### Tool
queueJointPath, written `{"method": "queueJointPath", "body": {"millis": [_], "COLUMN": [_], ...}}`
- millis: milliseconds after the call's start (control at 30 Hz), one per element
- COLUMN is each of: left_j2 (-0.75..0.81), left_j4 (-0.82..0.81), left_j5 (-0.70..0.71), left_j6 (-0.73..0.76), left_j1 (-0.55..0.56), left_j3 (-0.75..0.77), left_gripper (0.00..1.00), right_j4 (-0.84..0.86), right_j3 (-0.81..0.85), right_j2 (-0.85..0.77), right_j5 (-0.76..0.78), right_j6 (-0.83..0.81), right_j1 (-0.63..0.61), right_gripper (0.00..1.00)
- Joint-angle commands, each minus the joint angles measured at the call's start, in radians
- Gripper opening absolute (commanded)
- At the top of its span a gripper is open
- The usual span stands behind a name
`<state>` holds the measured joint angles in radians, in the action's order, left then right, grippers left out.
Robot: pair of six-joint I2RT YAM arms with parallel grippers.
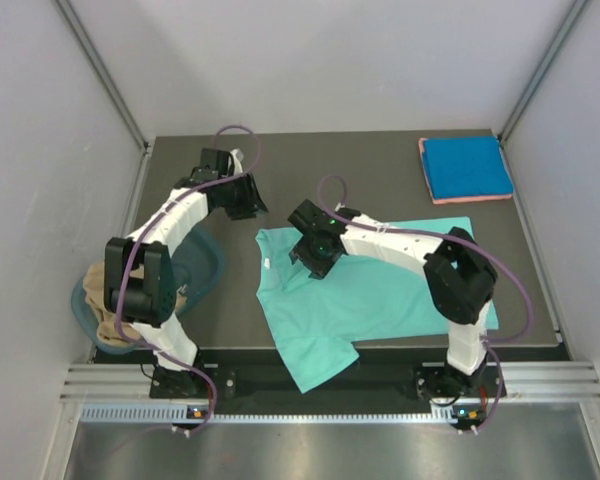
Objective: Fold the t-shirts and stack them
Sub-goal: Fold the tshirt
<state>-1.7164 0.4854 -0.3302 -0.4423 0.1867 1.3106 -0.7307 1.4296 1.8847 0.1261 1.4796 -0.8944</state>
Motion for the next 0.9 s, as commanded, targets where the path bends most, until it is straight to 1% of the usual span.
{"method": "queueJointPath", "body": {"millis": [0, 200, 400, 467, 533, 567, 633, 667, 733, 867], "left_j2": [-0.023, 0.011, 0.014, 0.015, 0.018, 0.018, 0.024, 0.023, 0.021, 0.017], "left_j4": [0.053, 0.021, 0.018, 0.018, 0.022, 0.022, 0.022, 0.021, 0.019, 0.01], "left_j5": [0.057, 0.074, 0.056, 0.057, 0.059, 0.063, 0.075, 0.077, 0.072, 0.066], "left_j6": [-0.001, -0.029, -0.03, -0.029, -0.026, -0.024, -0.022, -0.021, -0.022, -0.032], "left_j1": [-0.033, -0.072, -0.082, -0.084, -0.084, -0.084, -0.084, -0.084, -0.084, -0.084], "left_j3": [0.024, -0.036, -0.036, -0.037, -0.037, -0.039, -0.043, -0.045, -0.047, -0.056], "left_gripper": [0.46, 0.46, 0.46, 0.46, 0.46, 0.45, 0.45, 0.45, 0.45, 0.45], "right_j4": [-0.064, -0.085, -0.092, -0.093, -0.093, -0.093, -0.092, -0.088, -0.082, -0.055], "right_j3": [0.098, 0.149, 0.161, 0.158, 0.154, 0.143, 0.127, 0.109, 0.085, 0.028], "right_j2": [0.089, 0.151, 0.178, 0.185, 0.18, 0.176, 0.151, 0.139, 0.103, 0.056], "right_j5": [-0.019, -0.016, -0.014, -0.014, -0.014, -0.013, -0.006, -0.002, 0.013, 0.035], "right_j6": [0.047, 0.064, 0.074, 0.071, 0.064, 0.051, 0.041, 0.028, 0.018, 0.005], "right_j1": [-0.015, -0.026, -0.04, -0.041, -0.041, -0.041, -0.043, -0.041, -0.044, -0.049], "right_gripper": [0.53, 0.51, 0.51, 0.48, 0.42, 0.32, 0.16, 0.04, 0.0, 0.0]}}
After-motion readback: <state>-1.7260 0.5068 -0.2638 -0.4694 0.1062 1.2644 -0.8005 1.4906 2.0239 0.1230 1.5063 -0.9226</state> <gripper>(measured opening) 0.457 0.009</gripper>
